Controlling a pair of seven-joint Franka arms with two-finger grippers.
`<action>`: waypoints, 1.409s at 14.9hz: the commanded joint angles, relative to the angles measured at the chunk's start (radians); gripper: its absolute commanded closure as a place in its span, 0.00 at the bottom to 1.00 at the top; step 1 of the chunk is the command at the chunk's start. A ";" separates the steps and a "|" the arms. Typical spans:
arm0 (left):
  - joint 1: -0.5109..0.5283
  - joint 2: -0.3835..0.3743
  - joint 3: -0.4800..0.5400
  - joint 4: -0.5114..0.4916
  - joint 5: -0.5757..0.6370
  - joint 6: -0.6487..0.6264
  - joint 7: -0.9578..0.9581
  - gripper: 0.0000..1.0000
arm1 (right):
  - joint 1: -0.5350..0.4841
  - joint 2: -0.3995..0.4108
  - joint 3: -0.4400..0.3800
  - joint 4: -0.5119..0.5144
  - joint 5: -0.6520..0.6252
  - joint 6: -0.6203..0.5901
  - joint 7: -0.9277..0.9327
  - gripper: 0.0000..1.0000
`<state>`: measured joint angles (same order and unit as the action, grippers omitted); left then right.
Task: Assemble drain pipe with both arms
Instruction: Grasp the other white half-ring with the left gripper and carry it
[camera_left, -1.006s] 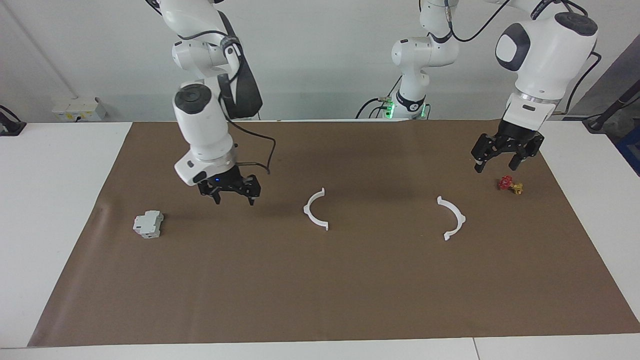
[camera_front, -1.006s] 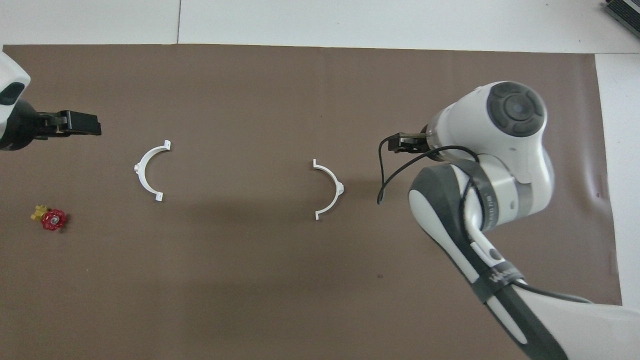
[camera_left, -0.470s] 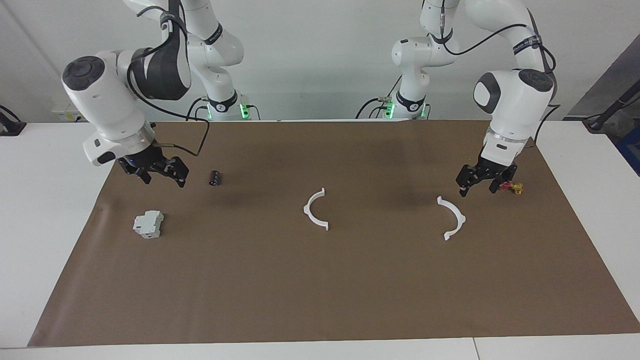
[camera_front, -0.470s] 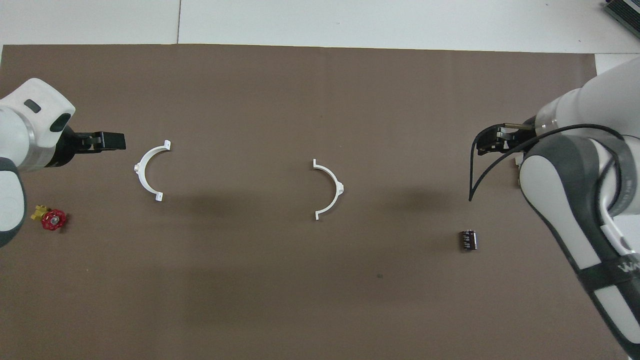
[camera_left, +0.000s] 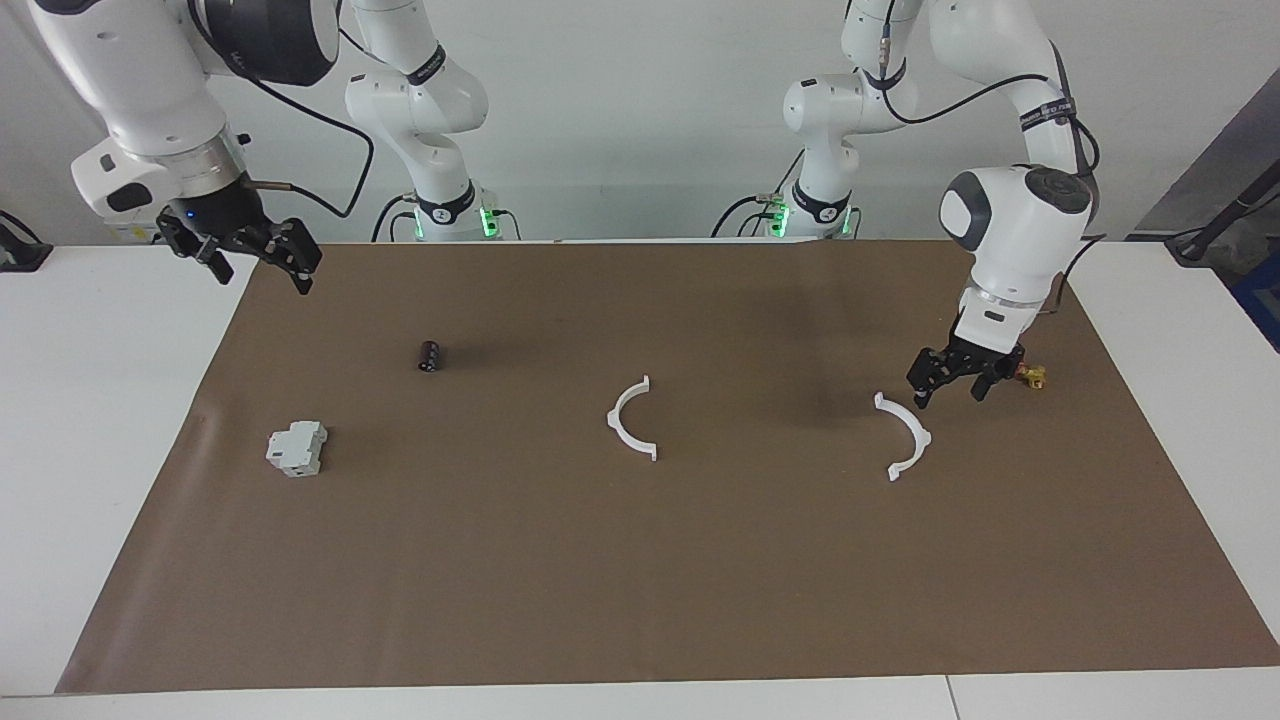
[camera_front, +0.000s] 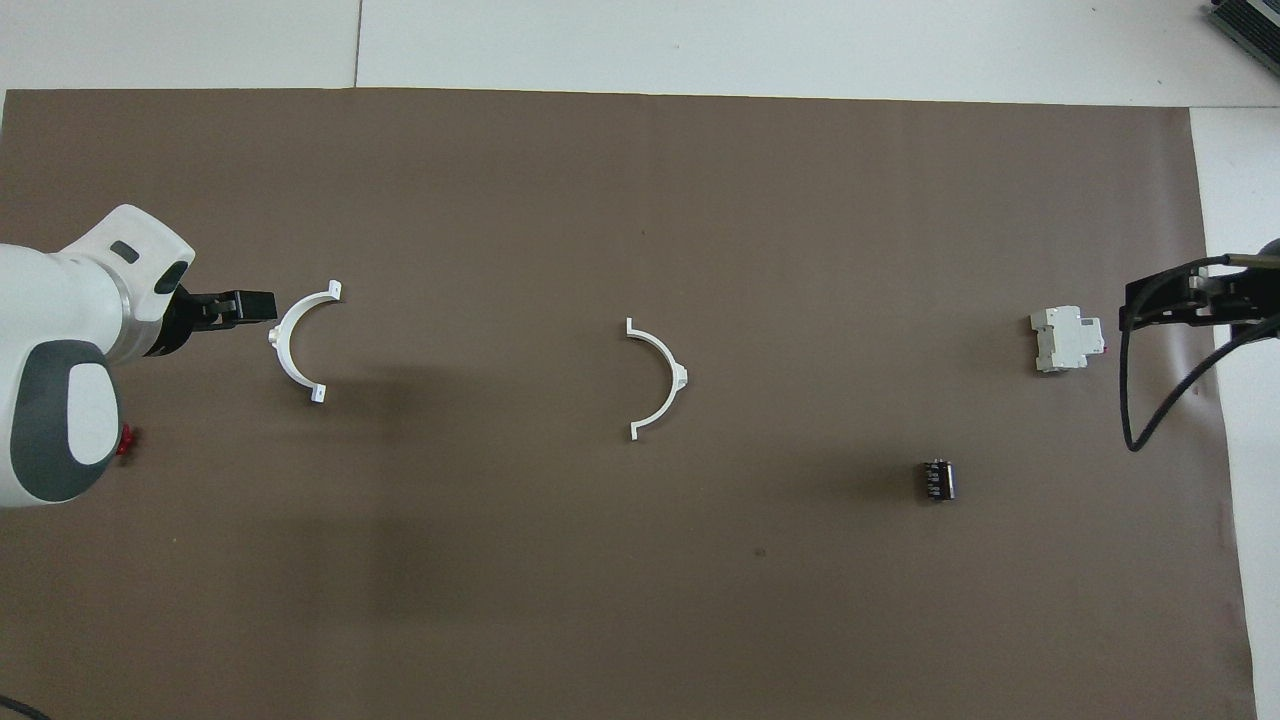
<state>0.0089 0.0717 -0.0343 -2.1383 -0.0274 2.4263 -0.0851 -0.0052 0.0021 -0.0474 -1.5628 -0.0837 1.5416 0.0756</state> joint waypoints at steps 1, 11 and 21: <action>0.011 0.032 -0.006 -0.028 0.009 0.060 -0.016 0.00 | -0.016 0.010 -0.002 0.024 0.053 -0.041 -0.037 0.00; 0.017 0.128 -0.006 -0.032 0.009 0.149 -0.008 0.00 | -0.007 -0.010 0.003 -0.014 0.068 -0.032 -0.053 0.00; 0.016 0.154 -0.006 -0.052 0.009 0.204 -0.016 0.00 | -0.004 -0.011 0.006 -0.019 0.073 -0.026 -0.053 0.00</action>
<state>0.0164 0.2312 -0.0344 -2.1692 -0.0274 2.5991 -0.0882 -0.0026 0.0046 -0.0443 -1.5605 -0.0267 1.4978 0.0507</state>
